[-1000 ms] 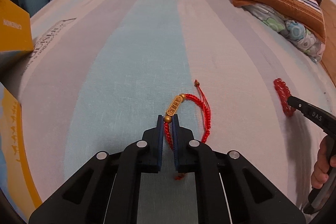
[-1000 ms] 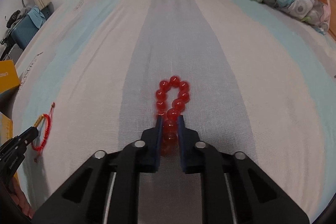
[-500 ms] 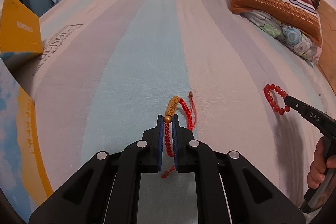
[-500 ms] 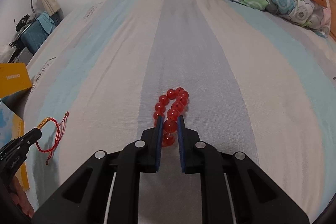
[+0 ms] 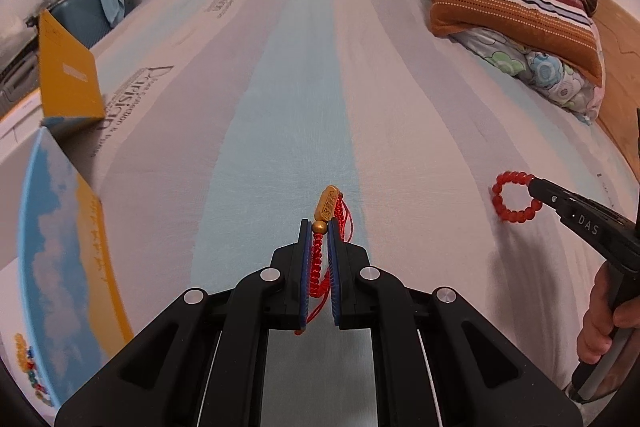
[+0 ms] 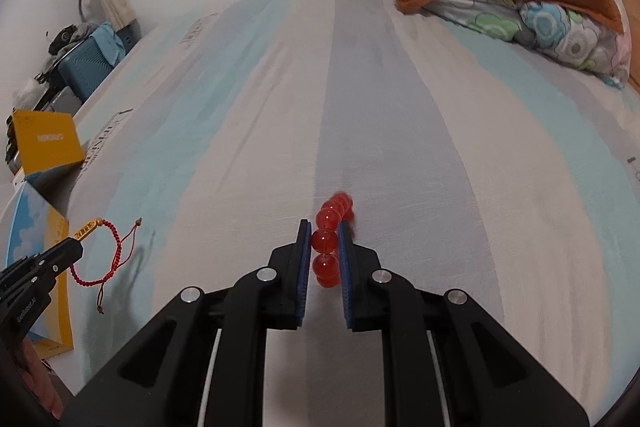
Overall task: Organize jewelry
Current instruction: 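Carry both red bracelets into the white box and open both tools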
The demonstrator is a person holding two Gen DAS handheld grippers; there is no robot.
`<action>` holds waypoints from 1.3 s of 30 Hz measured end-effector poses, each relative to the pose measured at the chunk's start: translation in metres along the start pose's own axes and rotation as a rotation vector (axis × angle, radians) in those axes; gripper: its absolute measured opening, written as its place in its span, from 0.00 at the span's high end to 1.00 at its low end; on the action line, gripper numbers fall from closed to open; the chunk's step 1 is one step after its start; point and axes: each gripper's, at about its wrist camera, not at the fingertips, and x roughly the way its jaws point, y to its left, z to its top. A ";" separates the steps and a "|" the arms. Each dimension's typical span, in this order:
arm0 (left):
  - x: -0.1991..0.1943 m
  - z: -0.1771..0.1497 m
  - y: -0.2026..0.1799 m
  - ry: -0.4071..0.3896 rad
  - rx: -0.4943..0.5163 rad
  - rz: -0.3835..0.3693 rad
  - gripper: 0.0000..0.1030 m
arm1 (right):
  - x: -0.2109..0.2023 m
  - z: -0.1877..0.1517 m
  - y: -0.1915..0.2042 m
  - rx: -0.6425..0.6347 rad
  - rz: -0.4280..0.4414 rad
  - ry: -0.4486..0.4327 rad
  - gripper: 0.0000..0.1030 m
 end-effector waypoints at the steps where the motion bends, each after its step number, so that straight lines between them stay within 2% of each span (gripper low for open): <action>1: -0.005 0.000 0.001 0.000 0.000 -0.001 0.93 | -0.002 0.000 0.003 0.002 0.007 0.003 0.88; 9: -0.034 -0.015 0.011 0.018 0.008 0.020 0.93 | -0.027 -0.008 0.035 -0.002 0.048 0.014 0.88; 19: -0.090 -0.018 0.041 -0.024 -0.033 0.029 0.93 | -0.069 -0.013 0.089 -0.058 0.079 -0.019 0.88; 39: -0.175 -0.026 0.123 -0.110 -0.130 0.114 0.93 | -0.122 -0.004 0.218 -0.217 0.156 -0.093 0.88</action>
